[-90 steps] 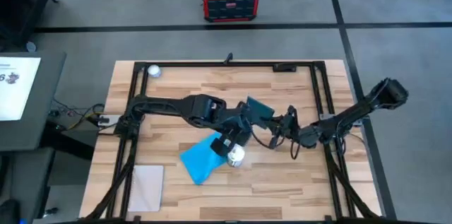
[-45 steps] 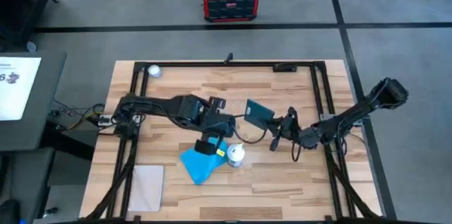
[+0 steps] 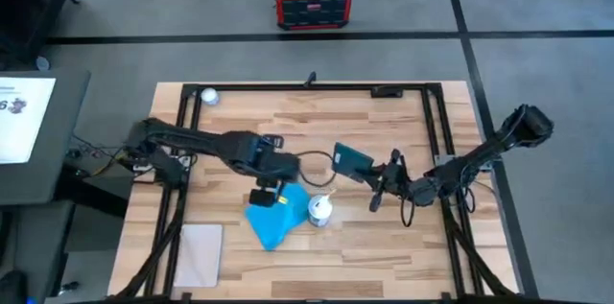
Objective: Apply microfiber cloth
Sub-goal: Wipe the back of the blue tablet with the blue microfiber cloth
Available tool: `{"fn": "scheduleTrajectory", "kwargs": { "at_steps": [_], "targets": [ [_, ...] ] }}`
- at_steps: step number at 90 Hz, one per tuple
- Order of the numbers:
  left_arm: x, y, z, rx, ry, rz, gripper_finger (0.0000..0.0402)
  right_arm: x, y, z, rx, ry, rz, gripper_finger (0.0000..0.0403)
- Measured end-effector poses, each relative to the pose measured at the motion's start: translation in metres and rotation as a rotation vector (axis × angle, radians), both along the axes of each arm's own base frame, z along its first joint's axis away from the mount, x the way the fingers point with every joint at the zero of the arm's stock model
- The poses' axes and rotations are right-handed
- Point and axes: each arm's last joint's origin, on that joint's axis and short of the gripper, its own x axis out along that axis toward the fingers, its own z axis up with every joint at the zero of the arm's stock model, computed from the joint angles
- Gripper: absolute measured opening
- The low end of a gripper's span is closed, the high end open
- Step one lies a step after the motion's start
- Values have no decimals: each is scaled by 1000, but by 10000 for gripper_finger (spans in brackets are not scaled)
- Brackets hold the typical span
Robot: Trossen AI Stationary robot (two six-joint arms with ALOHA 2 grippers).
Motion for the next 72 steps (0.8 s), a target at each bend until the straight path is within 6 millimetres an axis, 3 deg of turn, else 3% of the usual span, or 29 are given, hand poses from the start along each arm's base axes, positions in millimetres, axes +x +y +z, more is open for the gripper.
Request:
{"fn": "scheduleTrajectory", "kwargs": {
  "at_steps": [12, 32, 41, 72],
  "targets": [
    [-22, 3, -21, -79, -136, 58, 77, 0, 0, 0, 1, -3, -1, 9],
    [-38, -6, -90, -254, -155, 125, 82, 2, -3, 1, -2, -8, -16, 9],
    [-36, -12, -111, -329, -134, 143, 98, 2, -4, 1, -2, -8, -20, 9],
    [-13, -35, -150, -371, -101, 97, 169, 2, -4, 1, -10, -4, -19, 9]
  ]
}}
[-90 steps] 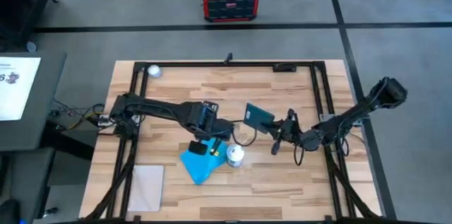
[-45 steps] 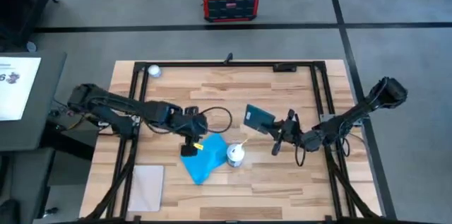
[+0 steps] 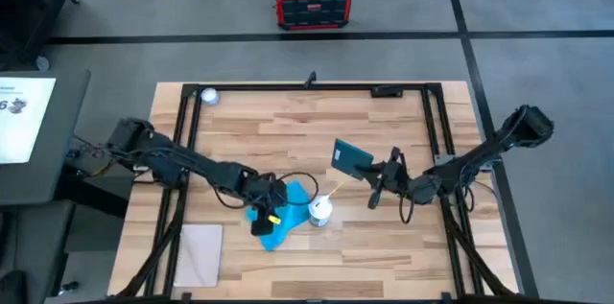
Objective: Apply microfiber cloth
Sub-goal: Wipe the back of the blue tablet with the blue microfiber cloth
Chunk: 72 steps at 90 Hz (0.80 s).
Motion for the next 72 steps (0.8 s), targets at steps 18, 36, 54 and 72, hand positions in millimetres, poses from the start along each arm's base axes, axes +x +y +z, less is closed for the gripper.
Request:
{"fn": "scheduleTrajectory", "kwargs": {
  "at_steps": [18, 36, 54, 72],
  "targets": [
    [10, 1, -35, 98, 77, -21, 176, 0, 0, 0, -5, 4, 3, 9],
    [27, -1, -73, 171, 77, -36, 176, -1, 2, 0, -7, 5, 12, 9],
    [33, -1, -77, 162, 17, 16, 116, -1, 3, 0, -10, 6, 20, 9],
    [34, 0, -78, 206, 10, 0, 8, -1, 3, 0, -10, 6, 20, 9]
  ]
}}
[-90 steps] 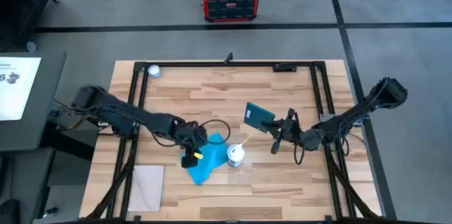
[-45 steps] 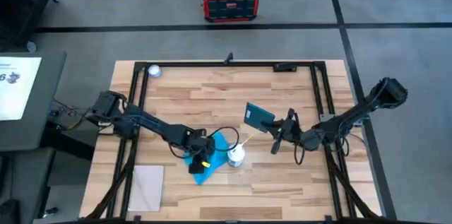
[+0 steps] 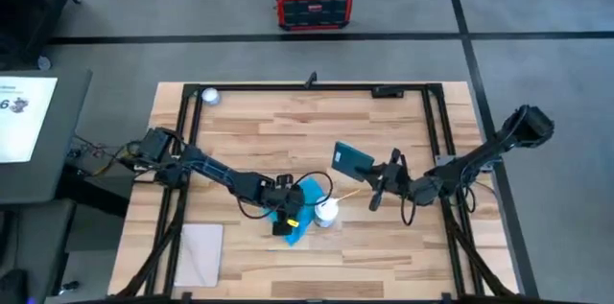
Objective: Apply microfiber cloth
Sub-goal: Wipe the back of the blue tablet with the blue microfiber cloth
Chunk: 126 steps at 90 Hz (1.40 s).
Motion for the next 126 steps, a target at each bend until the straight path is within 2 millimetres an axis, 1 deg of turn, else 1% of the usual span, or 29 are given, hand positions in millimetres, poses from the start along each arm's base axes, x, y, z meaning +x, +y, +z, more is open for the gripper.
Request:
{"fn": "scheduleTrajectory", "kwargs": {
  "at_steps": [10, 14, 17, 20, 25, 27, 31, 36, 41, 52, 57, 63, 66, 73, 84, 95, 106, 117, 126],
  "targets": [
    [0, -1, 0, 52, -14, 6, 3, 0, 0, 0, 1, 0, 0, 9],
    [-3, -2, 10, 83, -26, 11, 2, 0, 0, 0, 1, 1, 0, 9],
    [-13, 1, 18, 138, 33, 19, 2, 0, 0, 0, 1, 1, 0, 9],
    [-30, 7, 27, 204, 140, 27, 1, 0, 0, 0, 1, 2, 0, 9],
    [-52, 15, 46, 277, 203, 49, 1, 0, 1, 0, 4, 1, 3, 9],
    [-56, 16, 53, 281, 201, 72, 1, 0, 1, 0, 5, 1, 8, 9],
    [-61, 18, 71, 282, 140, 130, 0, 0, 2, 0, 5, 1, 12, 9],
    [-77, 23, 101, 307, 84, 211, 0, 1, 3, 2, 7, -3, 15, 9],
    [-91, 26, 123, 311, 4, 260, 0, 2, 3, 4, 12, -6, 29, 9],
    [-113, 27, 159, 291, -211, 320, 0, 5, 4, 7, 4, 11, 33, 9],
    [-120, 29, 179, 255, -347, 350, 0, 7, 3, 10, 6, 8, 29, 9],
    [-125, 30, 195, 215, -457, 349, 0, 9, 3, 12, 5, 8, 26, 9],
    [-126, 30, 200, 207, -505, 337, 0, 10, 1, 14, 8, 4, 22, 9],
    [-120, 26, 212, 198, -624, 280, 0, 13, -2, 16, 10, 0, 16, 9],
    [-113, 21, 230, 211, -742, 217, 0, 20, -8, 24, -3, -7, -7, 9],
    [-99, 16, 234, 233, -787, 173, 0, 30, -14, 41, -30, -23, 5, 9],
    [-88, 11, 244, 186, -857, 128, 0, 38, -17, 60, -74, -38, 2, 9],
    [-81, 8, 246, 189, -870, 104, 0, 45, -21, 79, -99, -67, 16, 9],
    [-79, 8, 248, 186, -890, 113, 0, 49, -24, 88, -109, -86, 30, 9]
  ]
}}
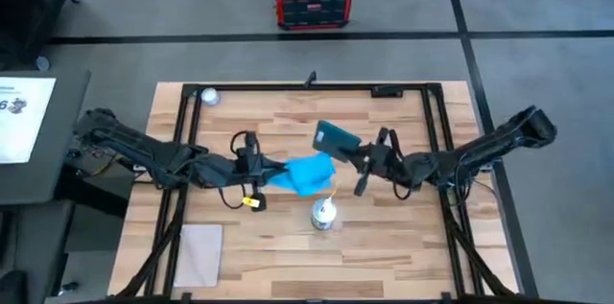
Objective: Apply microfiber cloth
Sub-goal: Wipe the back of the blue tablet with the blue microfiber cloth
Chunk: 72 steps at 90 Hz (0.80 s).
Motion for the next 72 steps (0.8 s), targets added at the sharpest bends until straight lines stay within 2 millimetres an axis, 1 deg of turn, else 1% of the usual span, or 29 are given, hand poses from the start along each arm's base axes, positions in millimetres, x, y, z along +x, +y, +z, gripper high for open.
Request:
{"fn": "scheduleTrajectory", "kwargs": {
  "at_steps": [6, 18, 30, 39, 46, 57, 72],
  "targets": [
    [1, 0, -1, 2, 2, 4, 0, 2, -2, 5, -4, -11, -5, 9],
    [11, 3, -7, 15, 13, 21, 0, 5, -1, 16, -11, -36, 33, 9],
    [24, 7, -17, 31, 40, 42, 0, 14, 4, 26, -49, -37, 50, 9],
    [30, 11, -20, 49, 44, 53, 0, 23, 8, 31, -60, -50, 129, 9],
    [30, 16, -16, 48, 28, 54, 0, 29, 11, 30, -65, -39, 147, 9],
    [25, 22, -10, 47, 16, 55, 0, 35, 16, 24, -63, -20, 156, 9],
    [16, 27, 6, 72, -28, 48, 0, 39, 17, 19, -29, -11, 152, 9]
  ]
}}
